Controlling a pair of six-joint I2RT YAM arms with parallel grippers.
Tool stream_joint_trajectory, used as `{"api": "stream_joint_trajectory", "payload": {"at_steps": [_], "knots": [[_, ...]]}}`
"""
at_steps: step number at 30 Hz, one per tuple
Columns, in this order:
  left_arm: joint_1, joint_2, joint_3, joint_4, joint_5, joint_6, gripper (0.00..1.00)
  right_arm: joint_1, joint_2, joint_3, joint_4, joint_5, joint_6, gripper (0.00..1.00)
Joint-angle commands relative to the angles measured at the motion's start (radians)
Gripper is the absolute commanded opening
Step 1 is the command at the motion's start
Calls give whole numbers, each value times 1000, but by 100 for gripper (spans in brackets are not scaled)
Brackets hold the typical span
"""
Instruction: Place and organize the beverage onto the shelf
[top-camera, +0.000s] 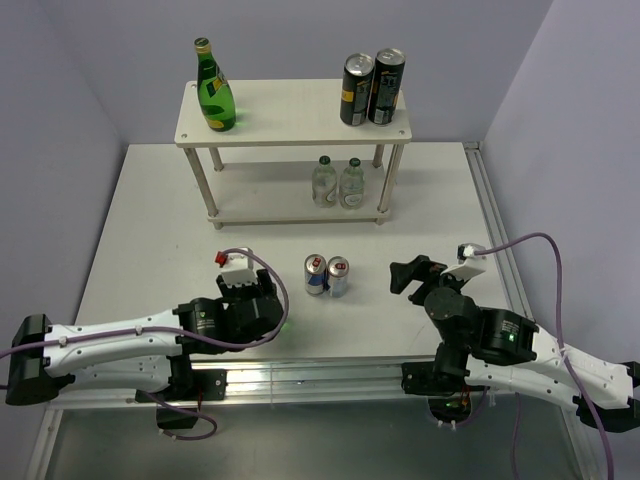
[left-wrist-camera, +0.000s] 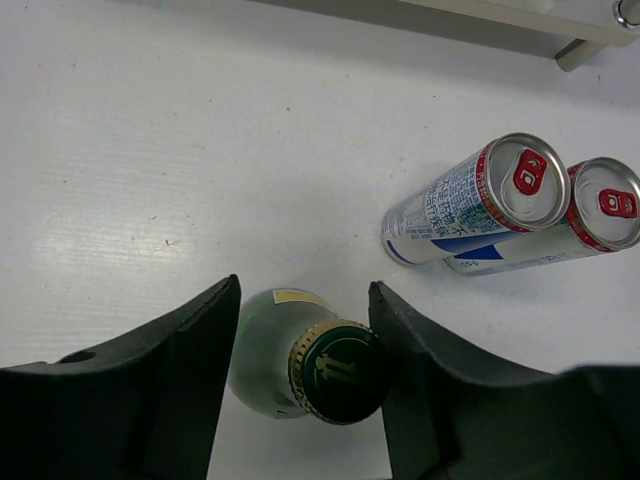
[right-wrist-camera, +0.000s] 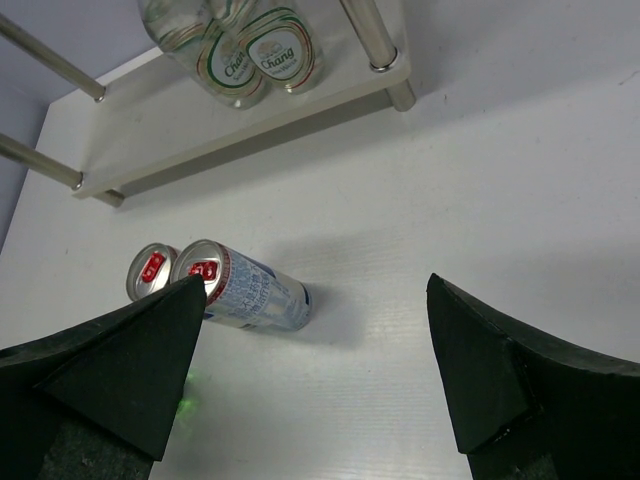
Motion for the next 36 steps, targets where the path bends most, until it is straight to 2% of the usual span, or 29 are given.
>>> {"api": "stream_joint_trajectory", "payload": {"at_steps": [1, 4, 6, 7, 8, 10, 13, 17, 19, 23, 24, 26, 27, 28, 32, 36], "knots": [[-5, 23, 21, 38, -66, 11, 59, 6, -3, -5, -9, 38, 25, 98], [-5, 52, 43, 39, -75, 22, 49, 5, -4, -5, -13, 42, 27, 97], [-5, 75, 58, 33, -80, 19, 29, 6, -9, -8, -13, 42, 27, 97], [-5, 83, 63, 19, -84, 13, 22, 5, -12, -8, -11, 45, 25, 97], [-5, 96, 75, 12, -89, 5, 10, 5, -12, -10, -8, 46, 25, 97], [-5, 110, 87, -13, -98, -9, 0, 5, -16, -11, -9, 46, 27, 97], [-5, 135, 135, -36, -112, 2, 0, 5, -18, -11, -14, 49, 30, 96], [-5, 163, 278, -114, -188, 43, 0, 5, -27, -13, -16, 53, 34, 96], [-5, 167, 334, -108, -224, 121, 0, 5, -35, -14, -16, 55, 38, 96], [16, 161, 466, 13, -278, 353, 0, 5, -44, -21, -11, 55, 33, 96], [26, 158, 480, 129, -273, 488, 0, 5, -47, -21, -13, 56, 35, 96], [73, 140, 506, 267, -244, 646, 0, 5, -49, -22, -11, 56, 35, 96], [90, 134, 515, 330, -227, 778, 0, 5, -49, -22, -13, 56, 33, 96], [111, 129, 527, 437, -174, 836, 0, 6, -50, -24, -11, 56, 35, 96], [271, 158, 683, 542, -54, 1015, 0, 5, -53, -24, -13, 61, 36, 95], [368, 224, 831, 645, 26, 1155, 0, 5, -59, -27, -14, 64, 38, 95]]}}
